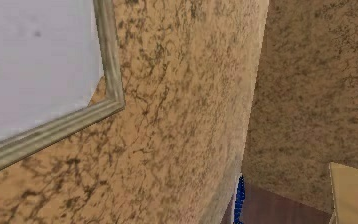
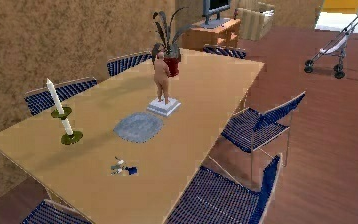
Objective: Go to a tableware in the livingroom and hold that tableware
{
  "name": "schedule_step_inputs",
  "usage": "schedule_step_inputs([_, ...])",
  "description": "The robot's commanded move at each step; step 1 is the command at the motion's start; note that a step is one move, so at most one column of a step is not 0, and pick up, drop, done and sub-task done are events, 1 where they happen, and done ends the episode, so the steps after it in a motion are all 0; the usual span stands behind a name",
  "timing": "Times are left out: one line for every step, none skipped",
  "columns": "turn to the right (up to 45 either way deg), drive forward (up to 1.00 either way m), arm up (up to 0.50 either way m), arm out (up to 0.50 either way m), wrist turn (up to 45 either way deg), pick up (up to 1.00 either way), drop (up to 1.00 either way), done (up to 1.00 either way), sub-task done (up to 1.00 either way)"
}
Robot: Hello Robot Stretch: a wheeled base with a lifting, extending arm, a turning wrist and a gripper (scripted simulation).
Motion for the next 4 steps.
schedule_step_inputs([0.0,0.00,0.50,0.00,0.0,0.00,0.00,0.00,0.00])
schedule_step_inputs([0.0,0.00,0.38,0.00,0.0,0.00,0.00,0.00,0.00])
schedule_step_inputs([0.0,0.00,0.00,0.48,0.0,0.00,0.00,0.00,0.00])
schedule_step_inputs([0.0,0.00,0.00,0.00,45.0,0.00,0.00,0.00,0.00])
